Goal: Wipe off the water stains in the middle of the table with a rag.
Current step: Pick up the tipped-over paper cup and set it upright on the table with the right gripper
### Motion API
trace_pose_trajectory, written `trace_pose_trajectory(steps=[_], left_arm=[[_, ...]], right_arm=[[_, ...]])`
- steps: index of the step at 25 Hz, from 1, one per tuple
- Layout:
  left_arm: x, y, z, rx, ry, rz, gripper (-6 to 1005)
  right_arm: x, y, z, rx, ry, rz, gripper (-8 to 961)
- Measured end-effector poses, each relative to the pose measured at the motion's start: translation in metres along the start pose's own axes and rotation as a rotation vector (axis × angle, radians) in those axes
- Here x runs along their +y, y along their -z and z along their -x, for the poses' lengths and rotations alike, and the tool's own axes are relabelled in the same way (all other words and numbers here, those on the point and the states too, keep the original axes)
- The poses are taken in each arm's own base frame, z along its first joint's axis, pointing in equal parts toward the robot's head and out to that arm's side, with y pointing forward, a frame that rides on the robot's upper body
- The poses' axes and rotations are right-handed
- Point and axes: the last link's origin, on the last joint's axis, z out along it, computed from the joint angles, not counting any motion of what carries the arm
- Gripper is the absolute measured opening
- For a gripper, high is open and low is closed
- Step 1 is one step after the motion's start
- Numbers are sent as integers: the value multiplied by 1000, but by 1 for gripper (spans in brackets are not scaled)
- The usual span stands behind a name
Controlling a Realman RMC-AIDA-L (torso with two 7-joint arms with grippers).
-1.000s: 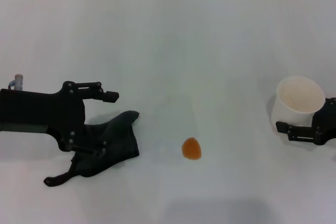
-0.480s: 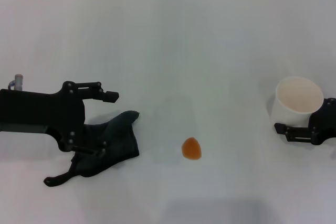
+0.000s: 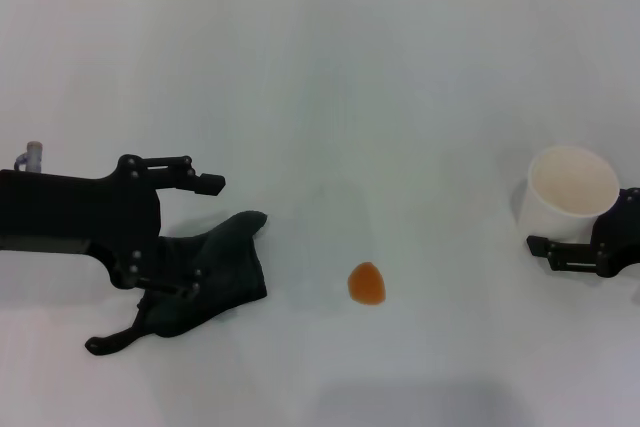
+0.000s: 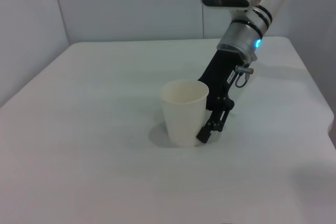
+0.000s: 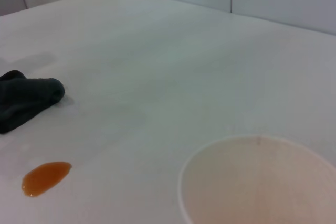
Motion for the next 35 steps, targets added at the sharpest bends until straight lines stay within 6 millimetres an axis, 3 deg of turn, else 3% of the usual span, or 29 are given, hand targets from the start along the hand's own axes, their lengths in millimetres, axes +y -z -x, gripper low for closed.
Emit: trace_pose_trajectory(steps=[35], left_arm=[[-2, 1, -1, 1, -9, -9, 846]], right_arm=[[6, 20, 2, -2, -9, 12, 798]])
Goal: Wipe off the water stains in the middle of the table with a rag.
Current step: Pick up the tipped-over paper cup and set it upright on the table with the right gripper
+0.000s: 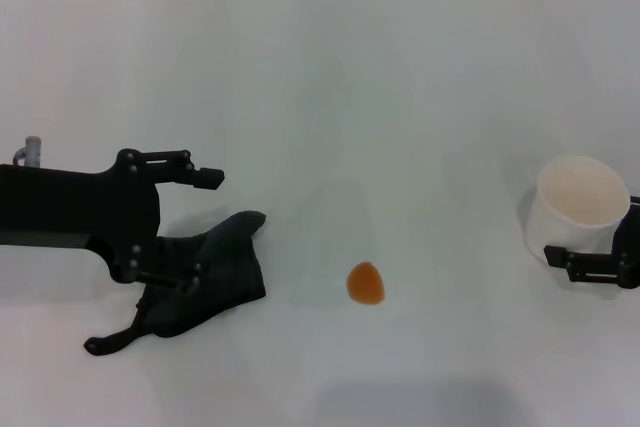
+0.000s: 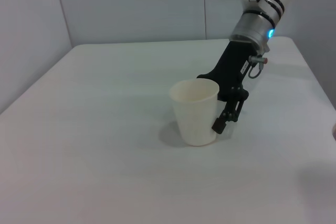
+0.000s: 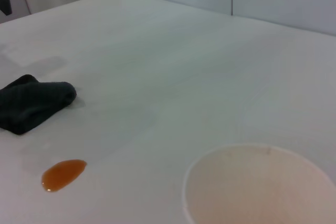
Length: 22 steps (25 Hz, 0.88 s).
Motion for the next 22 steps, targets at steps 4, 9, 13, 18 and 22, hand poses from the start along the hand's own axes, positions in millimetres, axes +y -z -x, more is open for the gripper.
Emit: trace_pose_trajectory(steps=[4, 9, 13, 18, 22], left_arm=[[0, 0, 0, -2, -1, -1, 846], [0, 0, 0, -2, -1, -1, 845], [0, 1, 0, -2, -1, 0, 845], [0, 0, 0, -2, -1, 1, 844], [0, 0, 0, -3, -3, 3, 844]], right_arm=[[1, 1, -1, 6, -1, 4, 797], [3, 4, -1, 4, -9, 9, 797], [3, 7, -1, 3, -8, 4, 797], [4, 10, -2, 5, -10, 2, 797], [4, 8, -1, 6, -11, 3, 795]])
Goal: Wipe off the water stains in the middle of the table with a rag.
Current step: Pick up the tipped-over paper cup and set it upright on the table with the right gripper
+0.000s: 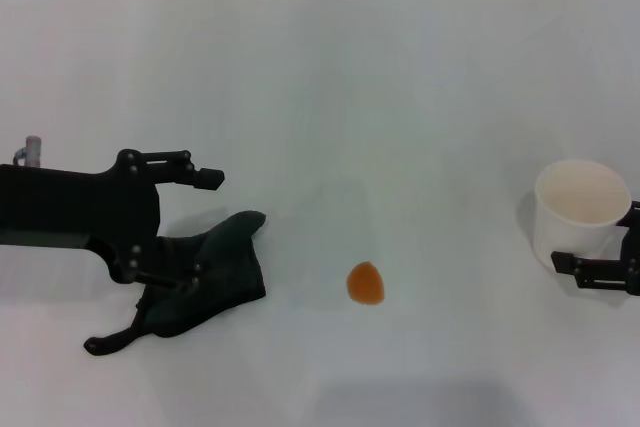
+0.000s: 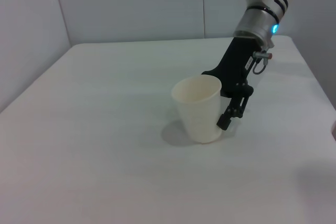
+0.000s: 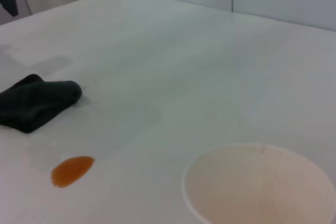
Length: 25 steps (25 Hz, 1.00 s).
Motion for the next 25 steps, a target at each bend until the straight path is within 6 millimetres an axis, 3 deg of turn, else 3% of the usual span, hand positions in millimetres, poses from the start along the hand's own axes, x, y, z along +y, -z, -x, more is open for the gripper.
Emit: trace_pose_trajectory(steps=[25], left_arm=[[1, -1, 0, 4, -2, 7, 841]], right_arm=[[3, -10, 5, 41, -12, 56, 810]])
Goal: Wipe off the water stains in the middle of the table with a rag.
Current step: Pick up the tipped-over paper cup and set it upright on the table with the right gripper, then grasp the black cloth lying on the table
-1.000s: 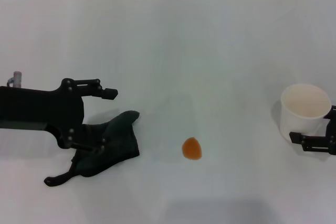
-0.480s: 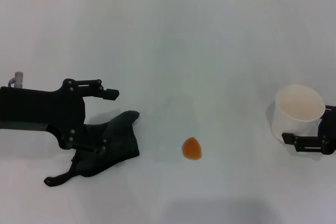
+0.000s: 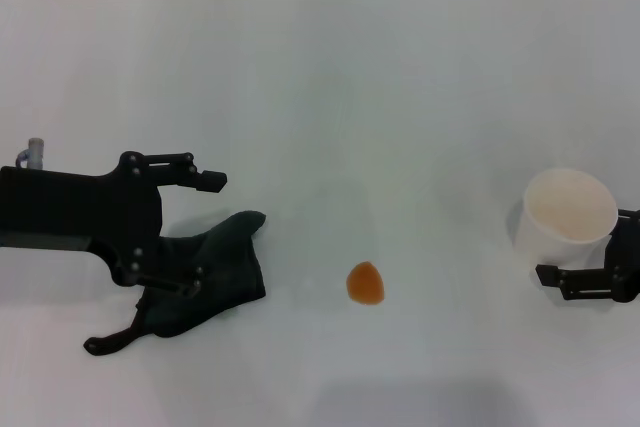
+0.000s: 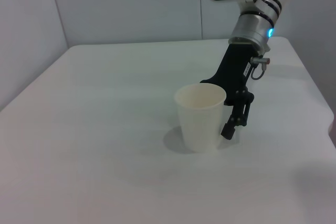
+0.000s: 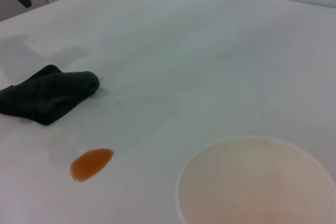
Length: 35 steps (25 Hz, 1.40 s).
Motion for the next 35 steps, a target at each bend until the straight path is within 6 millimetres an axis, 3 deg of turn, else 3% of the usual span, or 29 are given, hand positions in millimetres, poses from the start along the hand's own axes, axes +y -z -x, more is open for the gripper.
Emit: trace_pose_trajectory(steps=[4, 17, 29, 35], left_arm=[[1, 0, 1, 0, 2, 0, 840], [2, 0, 1, 2, 5, 1, 839], [0, 0, 0, 2, -1, 0, 837], [-1, 0, -1, 0, -4, -4, 837]], right_arm=[[0, 1, -2, 1, -8, -2, 858], [0, 12, -11, -3, -39, -24, 856], [0, 41, -7, -59, -41, -39, 854], [-1, 64, 6, -115, -18, -48, 853]])
